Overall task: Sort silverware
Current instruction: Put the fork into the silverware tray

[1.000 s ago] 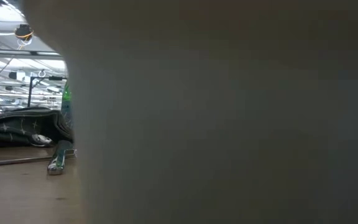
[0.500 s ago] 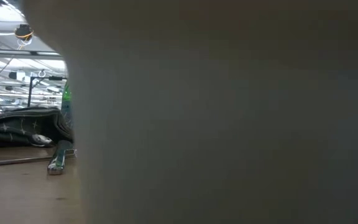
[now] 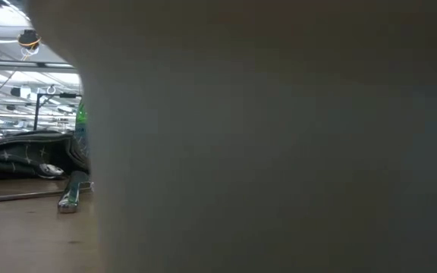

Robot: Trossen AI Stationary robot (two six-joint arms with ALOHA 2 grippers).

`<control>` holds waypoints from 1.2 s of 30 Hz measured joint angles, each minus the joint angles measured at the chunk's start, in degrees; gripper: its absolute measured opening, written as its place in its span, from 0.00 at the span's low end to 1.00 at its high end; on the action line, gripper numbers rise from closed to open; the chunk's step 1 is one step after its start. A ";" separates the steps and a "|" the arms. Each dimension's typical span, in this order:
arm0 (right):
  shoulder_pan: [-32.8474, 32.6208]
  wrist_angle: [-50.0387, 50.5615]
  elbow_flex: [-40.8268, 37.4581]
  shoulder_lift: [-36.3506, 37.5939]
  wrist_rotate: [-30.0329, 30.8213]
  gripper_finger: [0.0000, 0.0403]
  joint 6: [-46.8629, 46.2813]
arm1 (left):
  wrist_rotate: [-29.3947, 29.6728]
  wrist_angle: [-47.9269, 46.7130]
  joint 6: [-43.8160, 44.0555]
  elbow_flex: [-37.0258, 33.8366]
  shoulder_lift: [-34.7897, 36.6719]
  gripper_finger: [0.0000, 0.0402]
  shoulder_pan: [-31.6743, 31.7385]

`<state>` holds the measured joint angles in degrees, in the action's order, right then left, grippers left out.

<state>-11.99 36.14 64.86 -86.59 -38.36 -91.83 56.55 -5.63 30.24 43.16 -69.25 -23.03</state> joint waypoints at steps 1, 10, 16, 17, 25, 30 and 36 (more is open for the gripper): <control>0.00 0.00 0.00 -0.52 -0.08 0.00 0.64 | -0.01 -0.01 0.00 0.00 0.00 0.32 0.00; 0.04 0.16 0.00 -4.08 0.43 0.00 3.97 | -0.02 -0.53 -0.70 0.00 0.00 0.32 0.02; 0.00 1.76 0.00 -4.45 5.59 0.02 5.50 | -0.97 -3.02 -0.74 0.00 0.00 0.32 0.02; 0.00 2.01 0.00 -4.45 6.50 0.02 5.53 | -1.12 -3.28 -0.70 0.00 0.00 0.32 0.02; 0.02 5.85 0.00 -4.45 11.04 0.03 7.68 | -1.97 -5.10 -0.67 0.00 0.00 0.32 0.02; 0.02 11.15 0.00 -4.45 14.22 0.04 9.06 | -1.97 -6.33 -0.66 0.00 0.00 0.32 0.02; 0.00 14.41 0.00 -4.45 19.11 0.04 11.86 | -1.97 -6.32 -0.66 0.00 0.00 0.32 0.02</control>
<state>-11.99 50.55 64.86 -91.05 -19.25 -79.97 54.59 -11.94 29.58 43.16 -69.25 -23.00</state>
